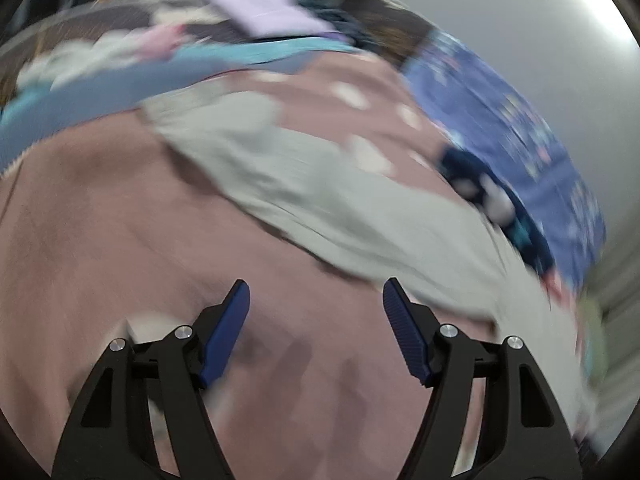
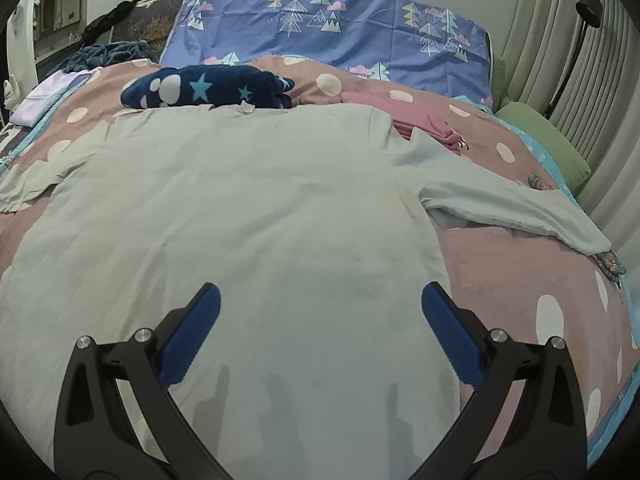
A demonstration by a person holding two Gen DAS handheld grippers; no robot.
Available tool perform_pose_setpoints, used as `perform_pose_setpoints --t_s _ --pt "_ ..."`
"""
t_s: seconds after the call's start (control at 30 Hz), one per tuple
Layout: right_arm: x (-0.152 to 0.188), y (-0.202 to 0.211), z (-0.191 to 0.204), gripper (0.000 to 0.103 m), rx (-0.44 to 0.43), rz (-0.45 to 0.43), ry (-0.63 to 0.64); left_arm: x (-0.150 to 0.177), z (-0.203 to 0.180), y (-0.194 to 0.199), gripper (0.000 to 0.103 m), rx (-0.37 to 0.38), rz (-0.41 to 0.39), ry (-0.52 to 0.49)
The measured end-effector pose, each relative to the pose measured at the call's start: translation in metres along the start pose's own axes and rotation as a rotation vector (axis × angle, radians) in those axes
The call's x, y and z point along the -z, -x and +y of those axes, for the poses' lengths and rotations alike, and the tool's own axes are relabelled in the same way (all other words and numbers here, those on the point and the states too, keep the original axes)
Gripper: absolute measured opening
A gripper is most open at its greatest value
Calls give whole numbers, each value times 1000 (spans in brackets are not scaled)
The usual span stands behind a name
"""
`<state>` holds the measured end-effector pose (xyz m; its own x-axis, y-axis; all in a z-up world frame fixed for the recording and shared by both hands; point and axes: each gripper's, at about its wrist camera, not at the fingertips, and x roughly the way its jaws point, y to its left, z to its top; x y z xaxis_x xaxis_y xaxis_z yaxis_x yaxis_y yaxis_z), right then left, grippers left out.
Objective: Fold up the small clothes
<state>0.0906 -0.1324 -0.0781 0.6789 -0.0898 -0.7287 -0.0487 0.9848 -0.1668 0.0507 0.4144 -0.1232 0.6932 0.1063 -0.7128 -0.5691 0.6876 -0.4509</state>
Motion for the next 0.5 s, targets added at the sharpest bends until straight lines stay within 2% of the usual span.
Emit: perform_pose_setpoints --t_s 0.13,0.27,0.3,0.33,0.37,0.4,0.5 --pt "-3 -10 1 101 9 19 -2 -40 44 -20 70 -23 -82 143" --pt "-4 -18 4 101 24 30 10 -71 64 -34 69 -13 -138 257" --pt "-5 -20 4 101 27 34 9 -77 63 -36 51 -13 -143 264" --pt "-6 -24 4 101 31 43 3 -84 64 -42 23 -17 -133 266" --pt "-6 -27 4 101 32 47 0 -88 64 -46 11 -23 -119 271" --pt "-7 -30 3 101 31 51 -3 -92 63 -49 4 -16 -111 278" --pt "-11 -36 3 101 30 50 -1 -97 42 -39 3 4 -156 218"
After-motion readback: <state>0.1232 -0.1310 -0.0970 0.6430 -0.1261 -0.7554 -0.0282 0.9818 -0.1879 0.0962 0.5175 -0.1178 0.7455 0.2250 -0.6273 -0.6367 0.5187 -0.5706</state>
